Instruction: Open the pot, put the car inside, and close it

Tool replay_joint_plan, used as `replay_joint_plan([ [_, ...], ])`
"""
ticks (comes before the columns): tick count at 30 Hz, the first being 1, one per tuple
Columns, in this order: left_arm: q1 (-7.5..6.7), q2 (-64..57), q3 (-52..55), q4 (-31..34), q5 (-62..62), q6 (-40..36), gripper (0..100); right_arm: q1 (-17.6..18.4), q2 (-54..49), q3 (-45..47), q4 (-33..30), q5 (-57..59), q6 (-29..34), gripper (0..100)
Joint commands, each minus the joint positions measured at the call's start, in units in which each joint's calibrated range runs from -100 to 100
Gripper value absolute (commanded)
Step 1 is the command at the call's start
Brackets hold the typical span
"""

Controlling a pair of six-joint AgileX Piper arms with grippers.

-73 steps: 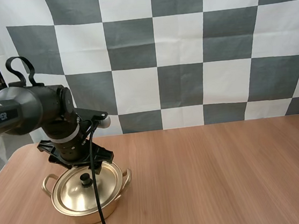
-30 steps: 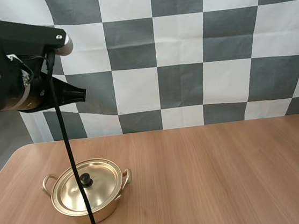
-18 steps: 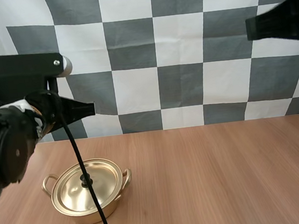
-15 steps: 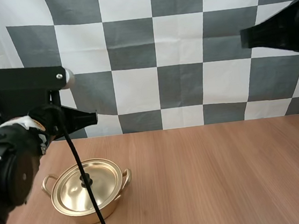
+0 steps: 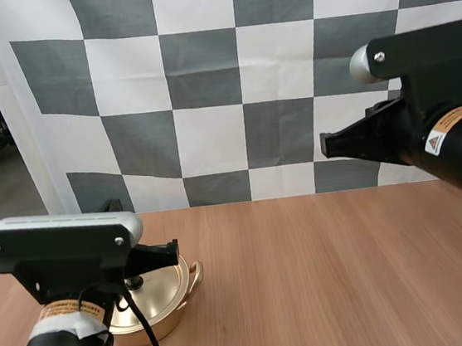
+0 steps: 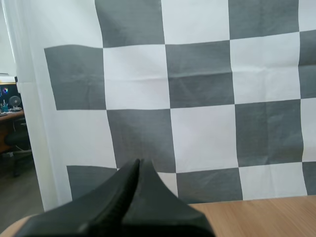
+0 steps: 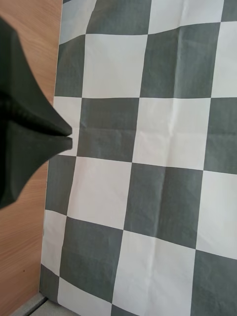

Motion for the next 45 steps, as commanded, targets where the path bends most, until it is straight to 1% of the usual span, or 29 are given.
replay_joint_plan([
  [1,-0.03,-2.5,4.3,-1.2,0.1,0.0,0,-1.0,-3.3,15.5,0.2,-25.7,0.0,0],
  [3,-0.03,-3.8,4.3,-1.2,0.5,0.0,0,-2.0,-4.7,18.3,0.5,-30.3,0.0,0],
  [4,-0.03,-3.8,4.3,-1.4,6.2,0.0,0,-3.0,-5.3,20.7,0.5,-33.9,0.0,0],
  [7,-0.03,-3.8,4.3,-2.8,11.6,0.0,0,-4.7,-6.1,25.0,0.8,-40.3,0.0,0],
  [9,-0.03,-3.8,4.3,-4.1,16.0,0.0,0,-5.3,-7.0,27.5,3.5,-42.0,0.0,0],
  [13,-0.03,-3.8,4.3,-4.5,27.0,0.0,0,-5.4,-10.9,31.4,8.9,-45.6,0.0,0],
  [15,-0.03,-3.8,4.3,-4.8,28.1,0.0,0,-5.4,-13.0,33.1,10.1,-48.9,0.0,0],
  [18,-0.03,-3.8,4.3,-4.9,28.1,0.0,0,-5.4,-16.0,36.5,10.2,-52.1,0.0,0],
  [22,-0.03,-3.8,4.3,-4.9,28.1,0.0,0,-5.4,-19.4,40.6,9.9,-52.2,0.0,0],
  [25,-0.03,-3.8,4.3,-4.9,28.1,0.0,0,-5.4,-20.6,41.5,9.9,-52.9,0.0,0],
  [27,-0.03,-3.8,4.3,-4.9,28.1,0.0,0,-5.4,-21.2,41.5,9.9,-52.7,0.0,0],
  [33,-0.03,-3.8,4.3,-4.9,27.3,0.0,0,-5.4,-24.9,41.5,9.9,-43.8,0.0,0],
  [38,-0.03,-3.8,4.3,-4.9,27.3,0.0,0,-5.4,-27.3,41.5,9.9,-39.1,0.0,0],
  [45,-0.03,-3.8,4.3,-4.9,27.3,0.0,0,-5.4,-27.3,41.5,9.9,-26.5,0.0,0],
])
